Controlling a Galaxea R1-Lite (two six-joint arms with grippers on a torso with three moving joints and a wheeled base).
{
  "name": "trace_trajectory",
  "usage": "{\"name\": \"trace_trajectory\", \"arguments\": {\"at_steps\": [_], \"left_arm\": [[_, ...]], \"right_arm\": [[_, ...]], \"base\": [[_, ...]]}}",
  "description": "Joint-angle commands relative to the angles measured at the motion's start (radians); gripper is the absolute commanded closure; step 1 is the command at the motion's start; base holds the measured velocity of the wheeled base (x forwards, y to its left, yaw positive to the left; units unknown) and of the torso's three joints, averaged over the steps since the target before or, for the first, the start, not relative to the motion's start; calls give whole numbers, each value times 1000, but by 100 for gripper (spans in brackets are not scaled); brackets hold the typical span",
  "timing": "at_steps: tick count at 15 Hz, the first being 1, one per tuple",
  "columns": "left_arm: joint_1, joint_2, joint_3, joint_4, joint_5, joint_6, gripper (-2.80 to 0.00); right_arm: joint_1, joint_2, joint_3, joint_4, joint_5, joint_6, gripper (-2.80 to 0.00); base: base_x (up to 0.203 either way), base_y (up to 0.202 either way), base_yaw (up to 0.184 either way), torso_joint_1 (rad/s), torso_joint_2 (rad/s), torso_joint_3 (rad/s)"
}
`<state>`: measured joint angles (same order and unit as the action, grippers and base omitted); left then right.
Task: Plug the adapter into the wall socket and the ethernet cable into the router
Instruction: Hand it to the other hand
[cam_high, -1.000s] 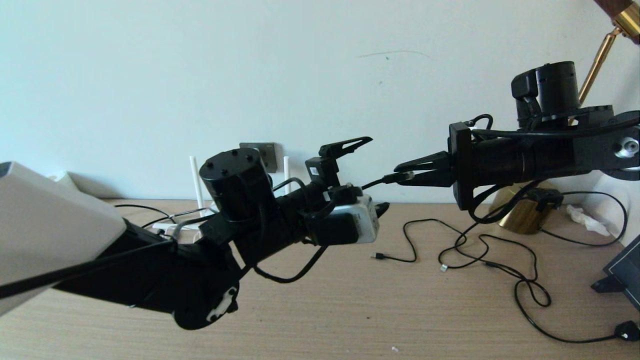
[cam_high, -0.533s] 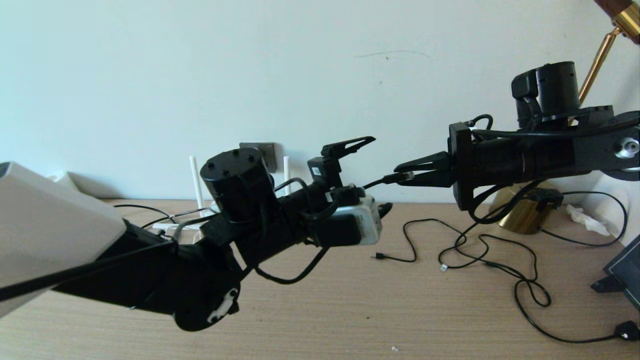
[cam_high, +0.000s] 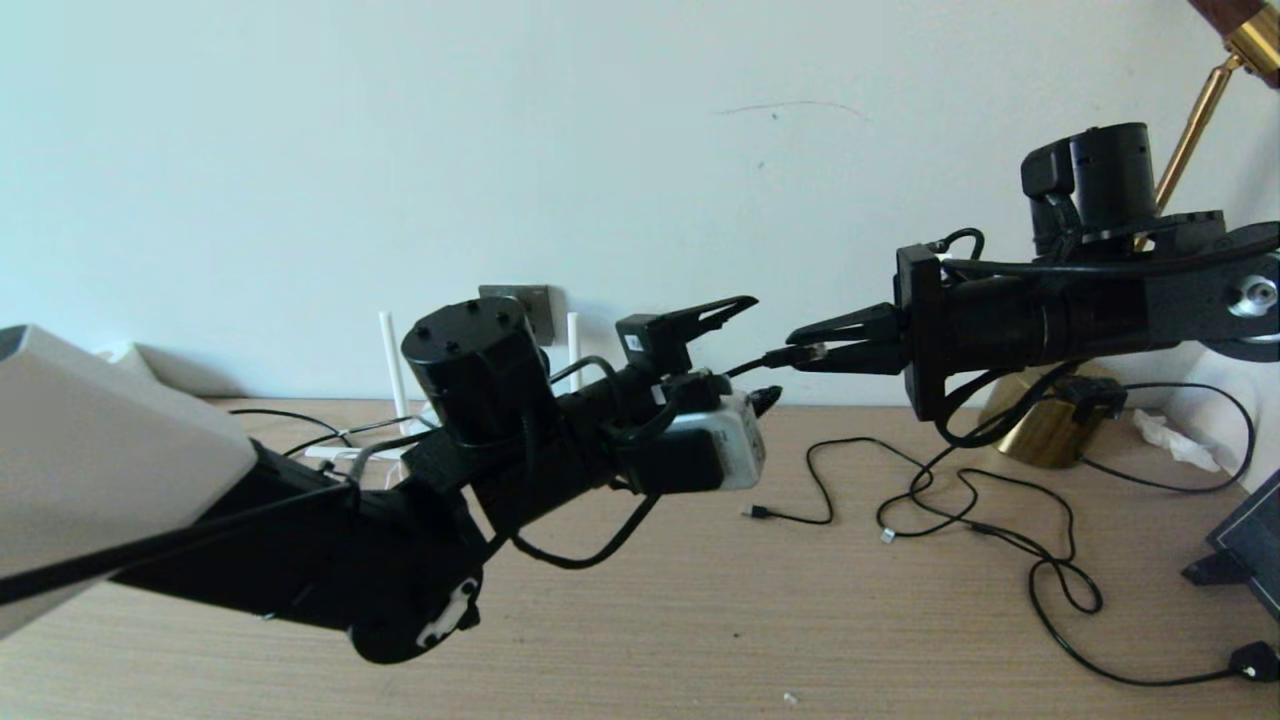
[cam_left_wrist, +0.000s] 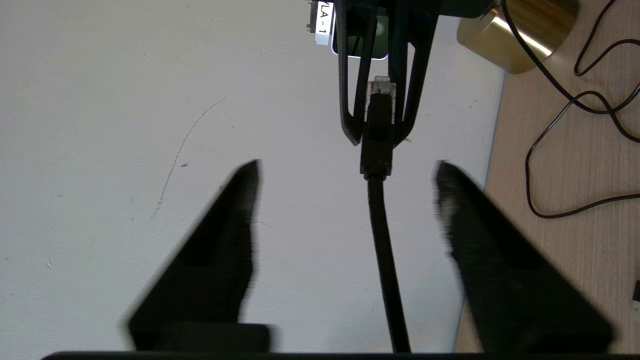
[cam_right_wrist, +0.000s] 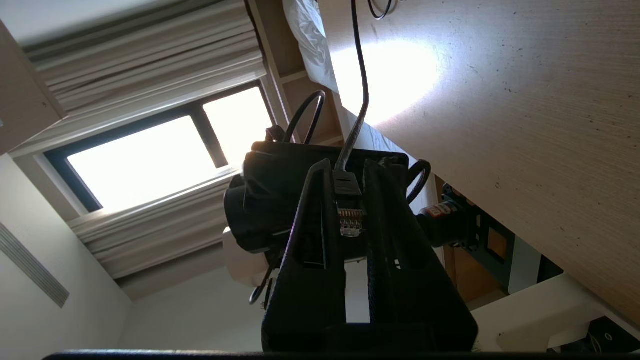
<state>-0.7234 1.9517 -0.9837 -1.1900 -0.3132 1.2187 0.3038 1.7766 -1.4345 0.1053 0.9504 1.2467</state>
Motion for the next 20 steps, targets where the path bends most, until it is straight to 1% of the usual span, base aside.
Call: {"name": "trace_trajectory", "arguments": {"at_steps": [1, 5, 10, 11, 12, 14, 15, 16, 17, 18, 20], "left_arm": [[-4, 1, 4, -7, -1, 0, 0], [-25, 6, 4, -10, 2, -5, 0], [-25, 7, 2, -10, 3, -6, 0], [-25, 6, 3, -10, 3, -7, 0], [-25, 5, 4, -10, 3, -7, 0], [-25, 3, 4, -10, 3, -7, 0], [-22, -3, 20, -10, 8, -21, 0], [-20, -18, 49, -10, 28, -75, 0], [-14, -50, 86, -8, 58, -143, 0], [1, -82, 135, -7, 88, -243, 0], [45, -106, 203, -9, 147, -485, 0]], "right_arm": [[0, 0, 0, 1, 5, 7, 0], [3, 0, -1, 1, 5, 7, 0], [5, 12, -9, 1, 4, 8, 0], [5, 12, -7, 1, 5, 5, -233], [5, 12, -6, 1, 5, 2, -280], [5, 17, -7, -1, -1, 5, -280], [3, 19, -6, -1, -20, 6, -280], [3, 12, 0, -2, -71, 2, -280], [3, -9, 11, -1, -129, -9, -280], [3, -50, 37, -1, -194, -35, -280], [8, -146, 109, 0, -333, -147, -280]], "base": [[0, 0, 0, 0, 0, 0], [0, 0, 0, 0, 0, 0], [0, 0, 0, 0, 0, 0], [0, 0, 0, 0, 0, 0], [0, 0, 0, 0, 0, 0], [0, 0, 0, 0, 0, 0], [0, 0, 0, 0, 0, 0], [0, 0, 0, 0, 0, 0], [0, 0, 0, 0, 0, 0], [0, 0, 0, 0, 0, 0], [0, 0, 0, 0, 0, 0]]}}
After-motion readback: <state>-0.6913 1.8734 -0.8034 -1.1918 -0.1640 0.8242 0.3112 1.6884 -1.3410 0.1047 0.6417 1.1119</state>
